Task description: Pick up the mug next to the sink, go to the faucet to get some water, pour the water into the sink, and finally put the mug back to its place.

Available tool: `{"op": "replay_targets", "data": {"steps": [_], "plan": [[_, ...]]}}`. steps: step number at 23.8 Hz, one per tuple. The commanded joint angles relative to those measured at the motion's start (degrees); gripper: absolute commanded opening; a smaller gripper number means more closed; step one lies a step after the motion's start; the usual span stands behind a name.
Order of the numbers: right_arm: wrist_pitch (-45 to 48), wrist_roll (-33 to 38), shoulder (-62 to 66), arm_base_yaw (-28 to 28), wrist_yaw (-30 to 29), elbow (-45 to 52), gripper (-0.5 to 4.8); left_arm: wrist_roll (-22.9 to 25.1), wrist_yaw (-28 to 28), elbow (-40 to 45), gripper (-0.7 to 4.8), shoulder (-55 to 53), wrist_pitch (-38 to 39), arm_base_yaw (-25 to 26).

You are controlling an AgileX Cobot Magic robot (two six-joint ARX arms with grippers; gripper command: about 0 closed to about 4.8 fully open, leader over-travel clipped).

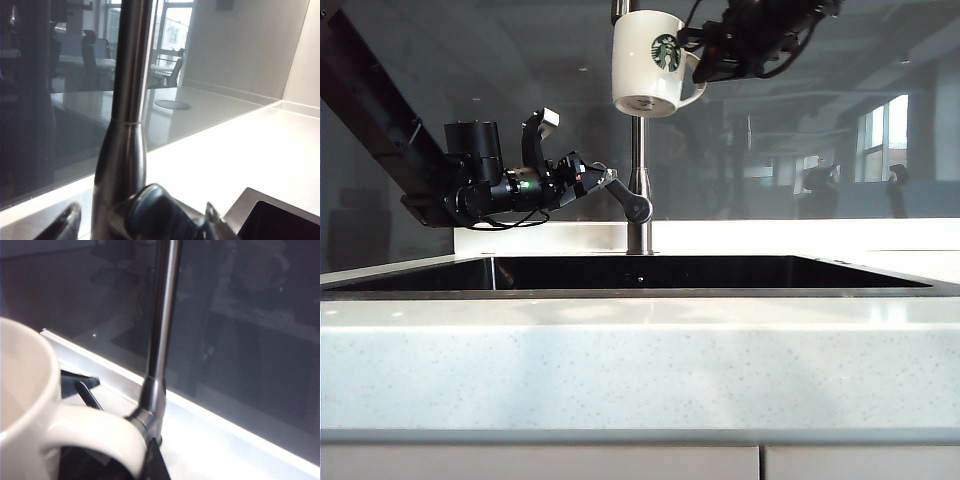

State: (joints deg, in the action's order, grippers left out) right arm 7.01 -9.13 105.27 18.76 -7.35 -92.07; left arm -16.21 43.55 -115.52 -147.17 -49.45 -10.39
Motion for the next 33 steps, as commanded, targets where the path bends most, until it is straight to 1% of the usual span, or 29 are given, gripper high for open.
{"op": "replay_targets", "data": {"steps": [1,6,10,12,15,20,21,22,28,33], "plan": [[1.8,-0.6,0.8,1.4,0.1,-2.8,-0.05,-0.8,2.4,-1.2,3.11,0.0,-0.7,-0.2],[2.3,-0.6,1.6,2.0,1.2,-3.2,-0.05,-4.4,7.1,-1.4,3.10,0.0,-4.4,-0.3],[3.3,-0.6,1.6,2.0,1.3,-3.2,-0.05,-9.5,13.2,-2.0,3.09,0.0,-7.5,-0.3],[4.3,-0.6,1.6,2.0,1.3,-3.2,-0.05,-11.8,16.0,-2.8,3.09,0.0,-7.6,-0.4],[4.3,-0.6,1.6,2.0,1.3,-3.2,-0.05,-13.0,16.9,-3.1,3.09,0.0,-7.7,-0.5],[4.9,-0.6,1.6,2.0,1.3,-3.2,-0.05,-14.9,21.5,-3.0,3.09,0.0,-7.6,-0.5],[5.3,-0.6,1.6,2.0,1.3,-3.2,-0.05,-16.2,22.4,-3.0,3.09,0.0,-7.5,-0.5],[5.5,-0.6,1.6,2.0,1.3,-3.2,-0.05,-16.9,22.8,-3.0,3.09,0.0,-7.6,-0.5],[5.7,-0.6,1.6,2.0,1.3,-3.2,-0.05,-16.8,22.0,-3.0,3.09,0.0,-7.6,-0.5],[5.7,-0.6,1.6,2.0,1.3,-3.2,-0.05,-16.5,20.1,-3.0,3.09,0.0,-7.6,-0.5]]}}
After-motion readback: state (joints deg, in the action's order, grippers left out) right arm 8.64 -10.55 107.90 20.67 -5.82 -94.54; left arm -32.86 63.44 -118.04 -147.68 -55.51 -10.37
